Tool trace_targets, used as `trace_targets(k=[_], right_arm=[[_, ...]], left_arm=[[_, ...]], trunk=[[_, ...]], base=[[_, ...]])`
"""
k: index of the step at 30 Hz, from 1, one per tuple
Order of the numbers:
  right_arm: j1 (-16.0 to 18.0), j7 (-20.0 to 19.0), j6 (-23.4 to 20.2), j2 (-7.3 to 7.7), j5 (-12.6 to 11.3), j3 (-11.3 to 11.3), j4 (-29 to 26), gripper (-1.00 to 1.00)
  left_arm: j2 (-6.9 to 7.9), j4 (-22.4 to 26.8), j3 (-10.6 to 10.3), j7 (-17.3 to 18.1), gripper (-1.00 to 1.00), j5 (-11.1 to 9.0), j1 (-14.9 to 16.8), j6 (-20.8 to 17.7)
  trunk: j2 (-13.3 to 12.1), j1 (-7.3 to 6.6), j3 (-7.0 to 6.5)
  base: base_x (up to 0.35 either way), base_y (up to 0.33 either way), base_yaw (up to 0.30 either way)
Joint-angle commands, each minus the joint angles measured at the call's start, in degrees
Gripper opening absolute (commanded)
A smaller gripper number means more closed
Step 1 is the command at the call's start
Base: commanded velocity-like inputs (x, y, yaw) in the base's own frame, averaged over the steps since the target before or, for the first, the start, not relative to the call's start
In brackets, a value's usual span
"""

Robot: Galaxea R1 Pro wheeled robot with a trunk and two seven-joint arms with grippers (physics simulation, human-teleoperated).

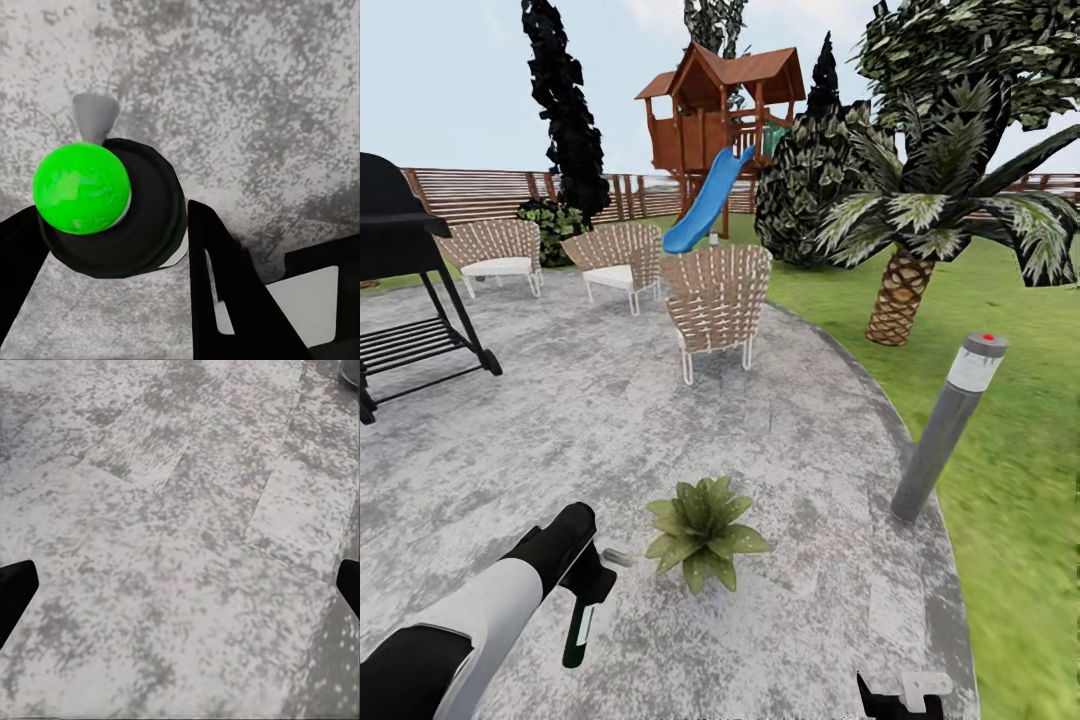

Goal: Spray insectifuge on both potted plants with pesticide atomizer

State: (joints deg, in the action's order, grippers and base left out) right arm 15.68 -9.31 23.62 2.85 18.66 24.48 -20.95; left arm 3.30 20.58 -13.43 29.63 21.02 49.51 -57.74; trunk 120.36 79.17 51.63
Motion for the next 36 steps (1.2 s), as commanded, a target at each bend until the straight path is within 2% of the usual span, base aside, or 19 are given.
trace_targets(k=[1,20,36], right_arm=[[0.1,-0.4,0.2,-0.04,0.2,0.5,0.0,1.00],[0.1,-0.4,0.2,-0.12,0.2,0.5,0.0,1.00],[0.1,-0.5,0.2,-0.12,0.2,0.5,0.0,1.00]], left_arm=[[0.05,0.1,-0.2,0.6,-1.00,0.5,0.0,-0.1],[0.06,0.2,-0.2,0.5,-1.00,0.7,0.0,-0.1],[0.04,0.1,-0.3,0.4,-1.00,0.9,0.0,-0.1]], trunk=[[0.0,-0.01,0.05],[0.0,-0.01,0.04],[0.0,-0.01,-0.30]], base=[[-0.025,0.270,-0.298],[-0.002,0.040,-0.300],[0.006,0.288,-0.300]])
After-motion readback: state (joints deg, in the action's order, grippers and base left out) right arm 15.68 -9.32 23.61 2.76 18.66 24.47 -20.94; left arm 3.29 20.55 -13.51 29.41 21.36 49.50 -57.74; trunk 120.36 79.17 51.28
